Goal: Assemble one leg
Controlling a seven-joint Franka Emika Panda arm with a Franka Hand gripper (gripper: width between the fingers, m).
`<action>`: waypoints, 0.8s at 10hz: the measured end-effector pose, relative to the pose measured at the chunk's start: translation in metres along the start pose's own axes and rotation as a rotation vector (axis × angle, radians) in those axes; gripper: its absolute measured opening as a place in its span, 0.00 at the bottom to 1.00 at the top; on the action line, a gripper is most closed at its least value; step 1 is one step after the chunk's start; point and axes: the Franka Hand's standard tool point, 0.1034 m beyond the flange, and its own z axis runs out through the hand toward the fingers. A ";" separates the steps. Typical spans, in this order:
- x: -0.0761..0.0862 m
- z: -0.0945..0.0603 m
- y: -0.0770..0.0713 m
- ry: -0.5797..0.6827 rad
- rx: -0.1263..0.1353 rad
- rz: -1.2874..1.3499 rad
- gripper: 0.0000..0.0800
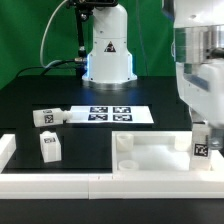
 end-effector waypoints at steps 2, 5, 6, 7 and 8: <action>-0.004 0.000 -0.002 -0.005 0.003 -0.185 0.80; -0.001 0.000 -0.001 0.001 0.000 -0.420 0.81; 0.008 0.003 -0.001 0.032 -0.012 -0.774 0.81; 0.009 0.003 -0.003 0.040 -0.005 -0.896 0.81; 0.009 0.003 -0.003 0.040 -0.005 -0.862 0.81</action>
Offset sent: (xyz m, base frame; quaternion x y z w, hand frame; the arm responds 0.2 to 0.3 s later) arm 0.0000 0.0000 0.0000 0.0000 0.0000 -0.1938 0.9810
